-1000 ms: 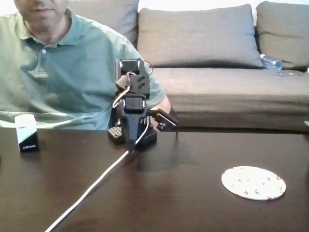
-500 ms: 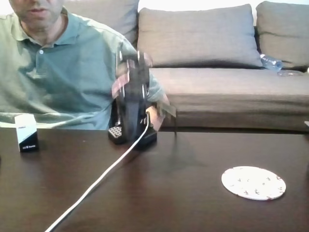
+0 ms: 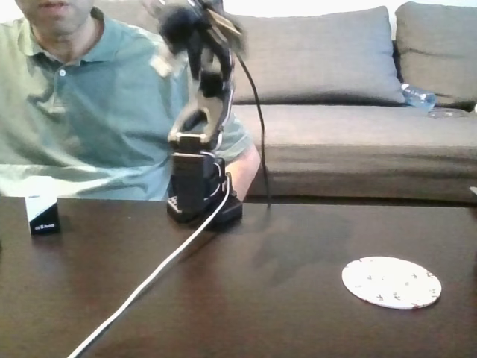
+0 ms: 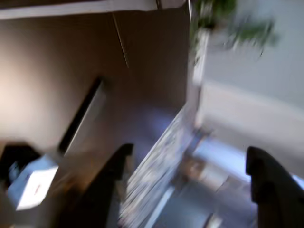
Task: Grasp a servo box and put it on the zirlivani.
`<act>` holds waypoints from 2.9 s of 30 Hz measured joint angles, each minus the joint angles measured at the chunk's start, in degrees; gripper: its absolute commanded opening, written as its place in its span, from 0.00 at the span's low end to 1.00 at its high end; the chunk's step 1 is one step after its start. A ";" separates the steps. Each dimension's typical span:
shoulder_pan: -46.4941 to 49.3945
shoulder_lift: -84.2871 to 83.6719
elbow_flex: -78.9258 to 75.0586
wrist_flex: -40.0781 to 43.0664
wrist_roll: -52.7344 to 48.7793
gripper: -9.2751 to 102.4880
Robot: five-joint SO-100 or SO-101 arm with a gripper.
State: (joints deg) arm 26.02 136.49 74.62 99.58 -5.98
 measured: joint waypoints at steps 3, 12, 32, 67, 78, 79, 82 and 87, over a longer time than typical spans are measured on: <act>10.11 -9.14 -2.37 0.00 -2.20 0.35; 35.51 -18.54 -4.31 0.00 -10.20 0.35; 59.59 -36.12 10.02 0.00 -30.41 0.35; 59.06 -64.78 -12.66 -0.18 -29.53 0.38; 57.74 -65.21 -5.54 -0.53 -31.90 0.38; 57.39 -65.21 -5.10 -0.88 -31.82 0.38; 57.13 -65.21 -4.75 -1.76 -31.90 0.38; 56.95 -65.21 -4.66 -3.78 -32.34 0.38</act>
State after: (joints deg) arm 82.97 71.28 69.96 95.80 -38.32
